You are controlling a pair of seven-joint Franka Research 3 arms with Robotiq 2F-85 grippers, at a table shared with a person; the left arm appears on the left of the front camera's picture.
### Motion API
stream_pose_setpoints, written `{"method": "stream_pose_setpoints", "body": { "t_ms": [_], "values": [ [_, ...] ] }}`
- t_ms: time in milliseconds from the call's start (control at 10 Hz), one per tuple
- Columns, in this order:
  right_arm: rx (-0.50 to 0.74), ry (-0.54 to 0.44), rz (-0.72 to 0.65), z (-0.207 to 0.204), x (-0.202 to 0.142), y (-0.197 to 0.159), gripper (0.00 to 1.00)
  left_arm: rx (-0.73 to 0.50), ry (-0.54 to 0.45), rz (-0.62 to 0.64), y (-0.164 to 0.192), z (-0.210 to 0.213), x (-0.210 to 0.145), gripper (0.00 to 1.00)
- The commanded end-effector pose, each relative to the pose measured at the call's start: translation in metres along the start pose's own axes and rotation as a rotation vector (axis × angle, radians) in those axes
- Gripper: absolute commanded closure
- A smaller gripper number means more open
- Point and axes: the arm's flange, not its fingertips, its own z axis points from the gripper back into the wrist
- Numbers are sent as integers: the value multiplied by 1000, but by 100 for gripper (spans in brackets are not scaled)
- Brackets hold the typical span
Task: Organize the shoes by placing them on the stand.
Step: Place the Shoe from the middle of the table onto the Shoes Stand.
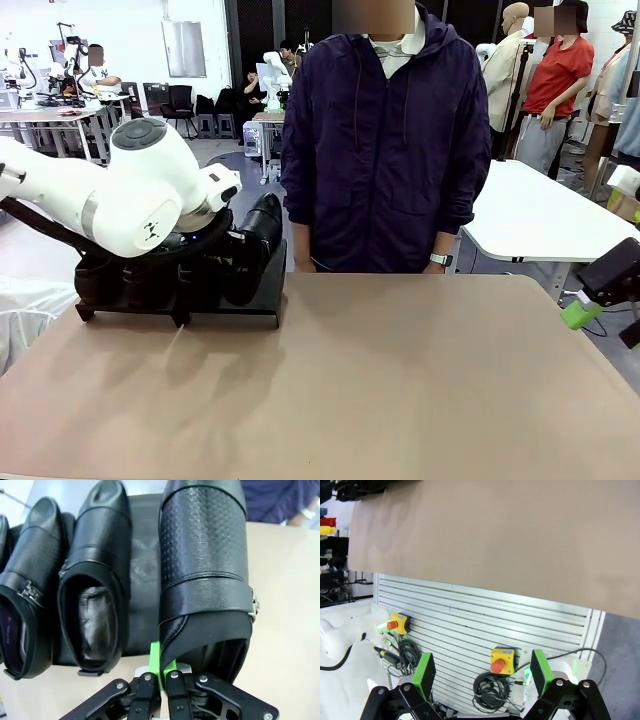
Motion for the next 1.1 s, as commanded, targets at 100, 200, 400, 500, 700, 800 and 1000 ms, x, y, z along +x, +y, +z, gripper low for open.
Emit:
{"method": "stream_pose_setpoints", "body": {
  "t_ms": [100,200,400,500,700,800,1000],
  "values": [
    [20,1,23,2,0,0,0,-8,-106,101,0,-2,16,100],
    [20,1,23,2,0,0,0,-9,-111,101,1,-5,17,100],
    [20,1,23,2,0,0,0,-16,-97,81,2,-17,18,100],
    [20,1,23,2,0,0,0,-30,-85,44,2,-24,17,100],
    [20,1,23,2,0,0,0,-38,-129,14,3,-34,14,100],
    [20,1,23,2,0,0,0,-53,-147,10,4,-38,14,100],
    [20,1,23,2,0,0,0,-54,-124,2,3,-45,12,100]
  ]
}}
